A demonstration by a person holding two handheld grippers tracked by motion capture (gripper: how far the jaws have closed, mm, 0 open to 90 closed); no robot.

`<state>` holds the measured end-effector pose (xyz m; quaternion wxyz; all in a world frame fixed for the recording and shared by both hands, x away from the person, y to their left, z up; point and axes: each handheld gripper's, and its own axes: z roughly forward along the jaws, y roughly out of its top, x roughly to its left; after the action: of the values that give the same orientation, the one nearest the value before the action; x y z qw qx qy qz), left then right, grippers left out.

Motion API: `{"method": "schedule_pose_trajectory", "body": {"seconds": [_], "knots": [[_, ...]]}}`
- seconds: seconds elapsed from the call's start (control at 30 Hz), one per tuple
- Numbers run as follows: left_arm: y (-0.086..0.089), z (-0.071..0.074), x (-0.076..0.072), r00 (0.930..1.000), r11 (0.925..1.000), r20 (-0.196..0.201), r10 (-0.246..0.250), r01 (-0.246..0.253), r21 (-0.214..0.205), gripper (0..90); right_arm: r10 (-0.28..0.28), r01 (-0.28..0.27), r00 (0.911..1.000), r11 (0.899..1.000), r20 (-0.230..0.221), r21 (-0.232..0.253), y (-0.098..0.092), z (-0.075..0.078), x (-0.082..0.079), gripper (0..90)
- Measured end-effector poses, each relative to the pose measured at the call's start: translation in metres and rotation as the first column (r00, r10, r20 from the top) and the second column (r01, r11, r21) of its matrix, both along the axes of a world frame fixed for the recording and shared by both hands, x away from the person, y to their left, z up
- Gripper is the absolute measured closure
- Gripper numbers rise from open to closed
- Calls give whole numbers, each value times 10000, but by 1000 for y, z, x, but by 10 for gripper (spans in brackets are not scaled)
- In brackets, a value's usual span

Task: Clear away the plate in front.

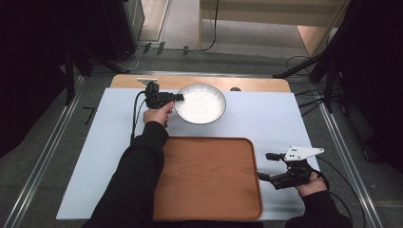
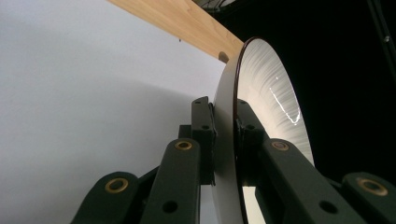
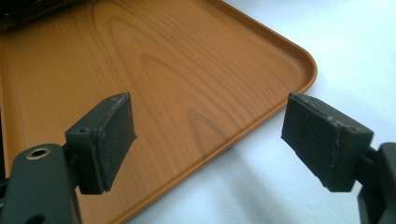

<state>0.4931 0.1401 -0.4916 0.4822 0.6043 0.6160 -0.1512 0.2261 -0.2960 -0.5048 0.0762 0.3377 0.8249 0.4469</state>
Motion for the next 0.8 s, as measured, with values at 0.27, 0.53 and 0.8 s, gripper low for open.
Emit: {"method": "schedule_pose_trajectory", "body": {"seconds": [0.27, 0.53, 0.8], "knots": [[6, 0, -13, 9998, 9998, 3, -200, 200, -100, 821, 8, -8, 10000, 10000, 6, -25, 0, 0, 0, 182], [10, 1, -24, 9984, 9980, 113, -558, 561, -305, 818, -12, 12, 10000, 10000, -34, -16, 0, 0, 0, 182], [13, 5, -35, 9963, 9957, 181, -844, 850, -363, 815, -41, 41, 10000, 10000, -29, -11, 0, -1, 1, 182]]}}
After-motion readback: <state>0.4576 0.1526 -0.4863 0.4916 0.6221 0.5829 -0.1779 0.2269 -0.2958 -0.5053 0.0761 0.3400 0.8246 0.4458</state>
